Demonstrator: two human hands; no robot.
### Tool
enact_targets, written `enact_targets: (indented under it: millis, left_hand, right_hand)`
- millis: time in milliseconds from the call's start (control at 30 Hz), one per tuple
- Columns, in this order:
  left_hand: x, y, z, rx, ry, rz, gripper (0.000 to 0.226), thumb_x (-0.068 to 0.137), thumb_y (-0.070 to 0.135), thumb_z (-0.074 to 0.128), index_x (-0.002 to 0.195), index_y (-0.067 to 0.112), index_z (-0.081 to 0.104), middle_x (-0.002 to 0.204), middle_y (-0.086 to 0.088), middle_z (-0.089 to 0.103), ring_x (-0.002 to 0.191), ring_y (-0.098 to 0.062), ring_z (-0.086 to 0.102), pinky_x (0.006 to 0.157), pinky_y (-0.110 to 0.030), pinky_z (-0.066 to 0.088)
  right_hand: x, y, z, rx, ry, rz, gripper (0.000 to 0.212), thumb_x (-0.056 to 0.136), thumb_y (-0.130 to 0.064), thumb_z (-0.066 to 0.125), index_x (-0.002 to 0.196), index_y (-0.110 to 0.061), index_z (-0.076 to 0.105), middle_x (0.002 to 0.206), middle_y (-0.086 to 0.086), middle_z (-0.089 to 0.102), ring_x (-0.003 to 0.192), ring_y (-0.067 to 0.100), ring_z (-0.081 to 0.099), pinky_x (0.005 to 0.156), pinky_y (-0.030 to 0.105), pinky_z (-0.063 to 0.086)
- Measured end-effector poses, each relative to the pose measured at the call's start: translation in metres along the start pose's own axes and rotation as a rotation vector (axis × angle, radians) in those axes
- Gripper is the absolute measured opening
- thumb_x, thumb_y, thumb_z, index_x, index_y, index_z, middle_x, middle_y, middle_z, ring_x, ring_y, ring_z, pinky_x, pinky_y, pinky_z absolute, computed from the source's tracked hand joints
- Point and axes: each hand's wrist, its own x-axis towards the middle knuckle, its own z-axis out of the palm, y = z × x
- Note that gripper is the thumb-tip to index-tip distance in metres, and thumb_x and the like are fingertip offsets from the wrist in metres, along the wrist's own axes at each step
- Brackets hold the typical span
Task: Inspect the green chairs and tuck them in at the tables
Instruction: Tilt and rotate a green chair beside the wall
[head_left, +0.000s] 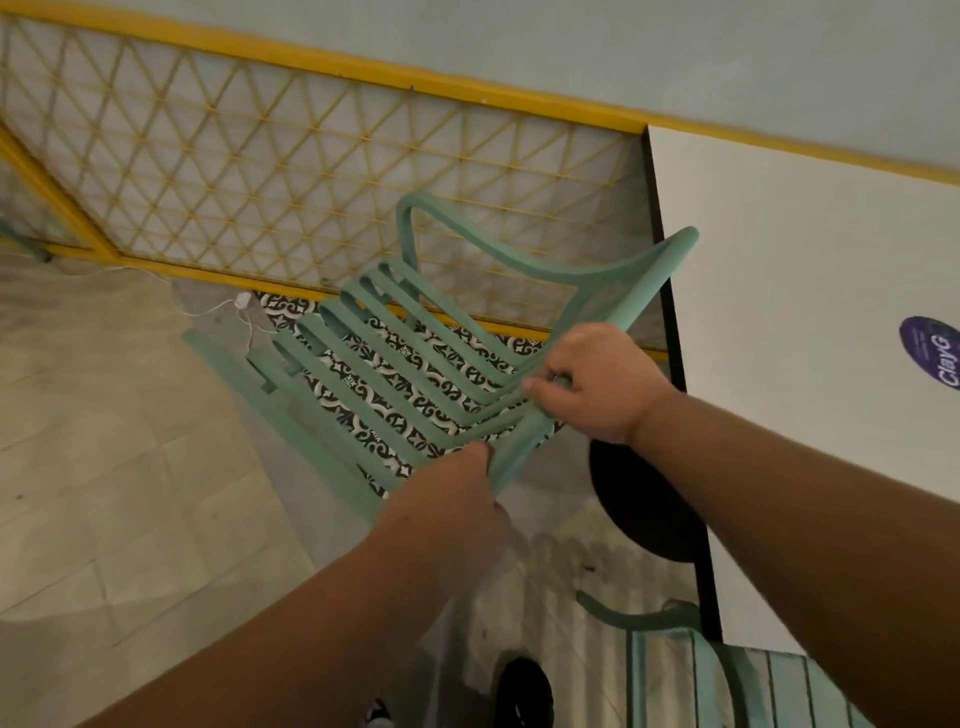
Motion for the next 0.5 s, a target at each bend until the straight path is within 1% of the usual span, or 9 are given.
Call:
enact_targets:
  millis: [100,133,233,267,333,367,433,500]
  left_hand:
    - [-0.001,0.001,0.001,0.028,0.039,0.015,0.036,0.09,0.026,0.057,0.126,0.03,0.051,0.085,0.008,0.059,0.073,-0.015,0.062,0.073,-0.038,0.06]
    - [-0.002,0.001,0.001,0.033,0.043,0.02,0.038,0.09,0.027,0.057,0.127,0.03,0.05,0.085,0.009,0.058,0.073,-0.014,0.061,0.072,-0.036,0.059]
    - [-0.002,0.002,-0.001,0.049,0.049,0.026,0.034,0.089,0.029,0.057,0.123,0.031,0.051,0.082,0.009,0.06,0.069,-0.01,0.061,0.07,-0.036,0.059]
    - [-0.002,0.002,-0.001,0.053,0.051,0.023,0.032,0.09,0.03,0.057,0.122,0.032,0.051,0.081,0.01,0.06,0.069,-0.008,0.06,0.069,-0.034,0.059]
    - [-0.001,0.003,-0.001,0.064,0.058,0.021,0.03,0.092,0.03,0.057,0.121,0.033,0.051,0.08,0.01,0.059,0.067,-0.005,0.059,0.061,-0.026,0.052]
    - [-0.001,0.003,0.0,0.065,0.06,0.019,0.029,0.092,0.029,0.057,0.12,0.034,0.051,0.079,0.01,0.059,0.065,-0.005,0.058,0.058,-0.023,0.048]
    - [0.001,0.003,0.0,0.057,0.068,0.021,0.027,0.092,0.028,0.057,0.118,0.035,0.051,0.077,0.01,0.059,0.063,-0.005,0.058,0.053,-0.021,0.043]
    - [0.002,0.003,0.001,0.048,0.071,0.02,0.028,0.092,0.027,0.057,0.118,0.036,0.051,0.078,0.012,0.059,0.063,-0.005,0.058,0.053,-0.02,0.044]
  right_hand:
    - [0.016,0.041,-0.01,-0.057,-0.018,-0.014,0.068,0.09,-0.07,0.026,0.062,-0.02,0.062,0.062,0.001,0.056,0.069,0.023,0.053,0.08,0.034,0.04]
    - [0.021,0.053,-0.012,-0.072,-0.024,-0.014,0.07,0.09,-0.071,0.024,0.062,-0.019,0.061,0.063,0.003,0.056,0.069,0.025,0.054,0.079,0.035,0.042]
    - [0.037,0.081,-0.018,-0.093,-0.053,0.023,0.073,0.087,-0.077,0.023,0.059,-0.017,0.056,0.062,0.007,0.055,0.063,0.024,0.053,0.068,0.041,0.049]
    - [0.043,0.087,-0.02,-0.095,-0.069,0.043,0.074,0.085,-0.078,0.023,0.06,-0.018,0.056,0.062,0.007,0.055,0.063,0.023,0.053,0.066,0.041,0.049]
    - [0.051,0.098,-0.025,-0.132,-0.121,0.07,0.076,0.085,-0.081,0.026,0.066,-0.018,0.064,0.064,0.007,0.059,0.065,0.024,0.056,0.064,0.039,0.048]
    - [0.055,0.101,-0.028,-0.158,-0.153,0.072,0.074,0.089,-0.079,0.031,0.069,-0.018,0.068,0.064,0.008,0.06,0.067,0.025,0.057,0.064,0.038,0.046]
    - [0.059,0.106,-0.033,-0.227,-0.189,0.068,0.063,0.097,-0.069,0.039,0.069,-0.02,0.067,0.065,0.007,0.06,0.07,0.027,0.058,0.064,0.038,0.045]
    - [0.061,0.107,-0.031,-0.3,-0.173,0.057,0.063,0.095,-0.067,0.035,0.063,-0.021,0.063,0.063,0.007,0.059,0.068,0.029,0.057,0.062,0.038,0.046]
